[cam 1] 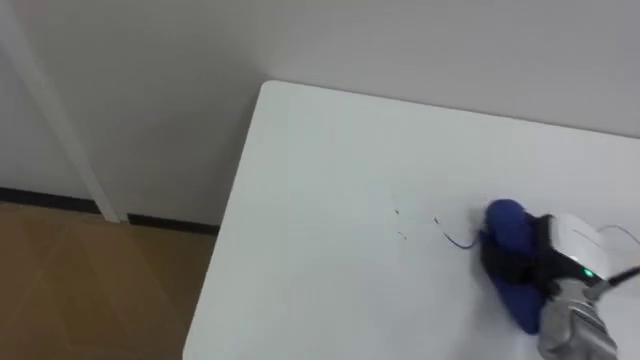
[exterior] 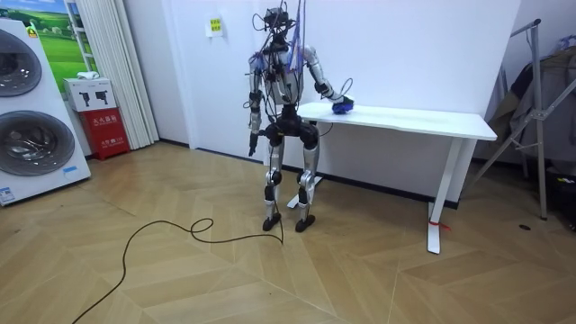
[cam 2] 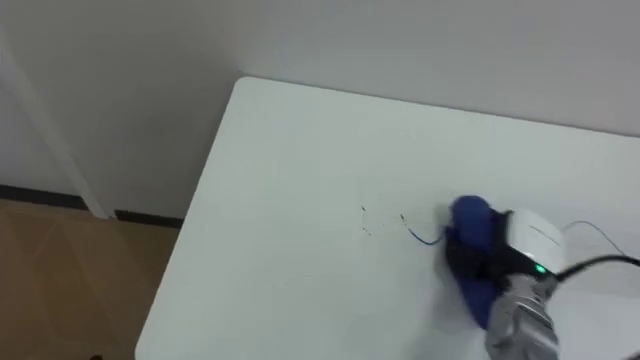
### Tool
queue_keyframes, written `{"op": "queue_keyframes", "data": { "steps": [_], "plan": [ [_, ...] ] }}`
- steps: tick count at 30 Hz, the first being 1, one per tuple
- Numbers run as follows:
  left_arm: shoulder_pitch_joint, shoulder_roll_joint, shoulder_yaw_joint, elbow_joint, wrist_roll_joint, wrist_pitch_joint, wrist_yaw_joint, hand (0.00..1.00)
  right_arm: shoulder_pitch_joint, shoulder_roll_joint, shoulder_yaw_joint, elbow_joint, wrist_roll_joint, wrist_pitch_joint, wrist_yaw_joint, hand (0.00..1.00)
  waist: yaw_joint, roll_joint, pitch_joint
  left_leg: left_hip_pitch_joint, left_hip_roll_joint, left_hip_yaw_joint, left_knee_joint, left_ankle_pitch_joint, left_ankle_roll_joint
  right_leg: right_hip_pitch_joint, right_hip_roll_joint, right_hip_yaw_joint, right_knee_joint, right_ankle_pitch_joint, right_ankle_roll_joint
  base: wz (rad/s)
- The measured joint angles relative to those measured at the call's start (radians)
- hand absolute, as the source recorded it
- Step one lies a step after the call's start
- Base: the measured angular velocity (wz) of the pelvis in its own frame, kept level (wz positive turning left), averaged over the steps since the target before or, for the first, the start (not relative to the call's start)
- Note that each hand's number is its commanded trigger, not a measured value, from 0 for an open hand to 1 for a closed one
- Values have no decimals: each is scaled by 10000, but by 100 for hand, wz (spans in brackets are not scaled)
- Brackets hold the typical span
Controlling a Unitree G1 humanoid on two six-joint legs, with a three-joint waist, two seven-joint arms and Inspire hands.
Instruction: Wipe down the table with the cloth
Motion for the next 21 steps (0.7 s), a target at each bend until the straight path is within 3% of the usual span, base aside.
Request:
{"op": "queue_keyframes", "data": {
  "steps": [4, 6, 11, 13, 17, 21],
  "plan": [
    [98, 2, -37, -12, -15, 419, 205, 0, -527, -1, -151, 529, 670, -32, 47, 100, -17, 38, 30, -420, -14, -580, 181, 31, 2, -53, -96, -594, -28, -15, 9, 52],
    [94, -19, -84, -12, -68, 575, 255, 0, -857, -4, -497, 1224, 1345, -234, -45, 100, -111, 48, 39, -615, -57, -922, 371, 32, 1, -57, -166, -891, -52, -24, 23, 42],
    [90, -23, -40, -446, -256, 552, 291, 0, -1287, -21, -1141, 2597, 2346, -999, -457, 100, -284, 102, 11, -927, -191, -1249, 578, 33, 2, -33, -291, -1230, -192, -33, 29, 23],
    [103, -17, -45, -524, -350, 490, 292, 0, -1251, -75, -1260, 2817, 2562, -1034, -662, 100, -293, 182, -40, -935, -223, -1266, 636, 26, 10, 17, -328, -1314, -185, -41, 41, 9],
    [483, -5, 237, -601, -396, 431, 417, 0, -473, -190, -2417, 3168, 2533, -1454, -1527, 100, -549, 230, -129, -827, -309, -1379, 620, 50, 47, 169, -399, -1305, -190, -93, 112, 11],
    [1271, 23, 1408, -929, -391, 479, 437, 0, 866, -628, -4349, 3956, 2845, -1828, -2345, 100, -1269, 154, -241, -459, -316, -1399, 522, 54, 72, 594, -446, -1343, -197, -158, 209, 19]
  ]
}}
